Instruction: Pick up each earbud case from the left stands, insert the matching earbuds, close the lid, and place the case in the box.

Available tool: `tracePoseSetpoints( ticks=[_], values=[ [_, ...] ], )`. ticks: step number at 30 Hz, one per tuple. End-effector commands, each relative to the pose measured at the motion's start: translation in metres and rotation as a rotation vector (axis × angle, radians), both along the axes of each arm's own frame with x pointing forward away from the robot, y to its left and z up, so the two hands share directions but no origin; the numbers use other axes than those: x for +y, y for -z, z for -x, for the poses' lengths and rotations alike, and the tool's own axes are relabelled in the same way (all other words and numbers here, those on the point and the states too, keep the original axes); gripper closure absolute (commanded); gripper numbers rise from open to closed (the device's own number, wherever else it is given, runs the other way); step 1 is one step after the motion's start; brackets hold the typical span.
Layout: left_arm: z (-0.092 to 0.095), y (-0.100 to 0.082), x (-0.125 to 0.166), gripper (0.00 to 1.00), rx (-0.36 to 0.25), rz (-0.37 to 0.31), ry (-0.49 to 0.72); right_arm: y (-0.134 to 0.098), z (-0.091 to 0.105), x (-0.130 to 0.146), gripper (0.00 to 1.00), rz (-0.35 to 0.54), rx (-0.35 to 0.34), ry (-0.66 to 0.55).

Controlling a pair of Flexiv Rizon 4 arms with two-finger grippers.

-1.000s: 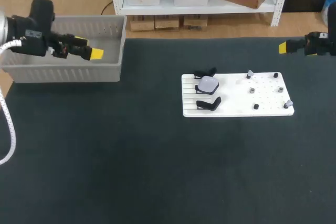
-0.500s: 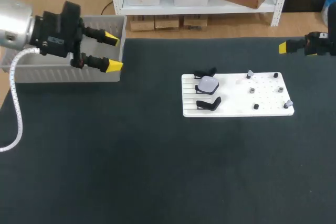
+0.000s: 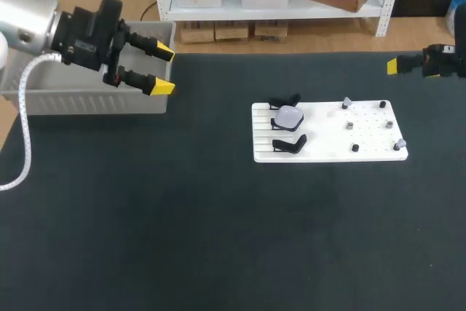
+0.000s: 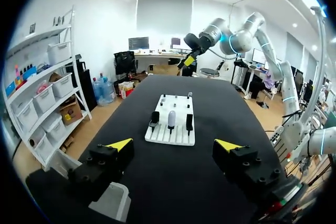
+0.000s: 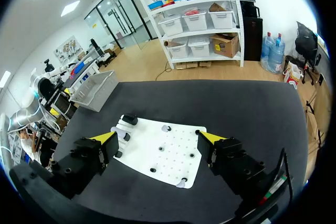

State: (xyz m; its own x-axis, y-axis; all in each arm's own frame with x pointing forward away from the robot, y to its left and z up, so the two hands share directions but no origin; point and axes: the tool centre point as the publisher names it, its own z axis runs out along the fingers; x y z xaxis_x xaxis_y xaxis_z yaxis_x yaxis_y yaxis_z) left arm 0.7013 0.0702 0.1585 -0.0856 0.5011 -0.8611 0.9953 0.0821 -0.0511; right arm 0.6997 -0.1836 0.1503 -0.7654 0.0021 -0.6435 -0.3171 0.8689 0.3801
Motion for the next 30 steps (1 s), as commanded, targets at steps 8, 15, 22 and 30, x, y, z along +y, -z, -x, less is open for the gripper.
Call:
tracePoseSetpoints(
  ticks=[8, 15, 22, 30],
  values=[
    [0.002, 0.010, -0.011, 0.00, -0.074, 0.001, 0.056, 0.000, 0.000, -0.001, 0.00, -0.003, 0.000, -0.004],
    [-0.011, 0.026, -0.042, 0.00, -0.078, 0.015, 0.140, 0.000, 0.000, -0.001, 0.00, -0.003, 0.000, -0.004],
    [-0.020, 0.043, -0.068, 0.00, -0.058, 0.040, 0.187, 0.000, 0.000, -0.001, 0.00, -0.003, 0.000, -0.004],
    [-0.014, 0.056, -0.090, 0.00, -0.032, 0.079, 0.184, 0.000, 0.000, -0.001, 0.00, -0.003, 0.000, -0.004]
  ],
)
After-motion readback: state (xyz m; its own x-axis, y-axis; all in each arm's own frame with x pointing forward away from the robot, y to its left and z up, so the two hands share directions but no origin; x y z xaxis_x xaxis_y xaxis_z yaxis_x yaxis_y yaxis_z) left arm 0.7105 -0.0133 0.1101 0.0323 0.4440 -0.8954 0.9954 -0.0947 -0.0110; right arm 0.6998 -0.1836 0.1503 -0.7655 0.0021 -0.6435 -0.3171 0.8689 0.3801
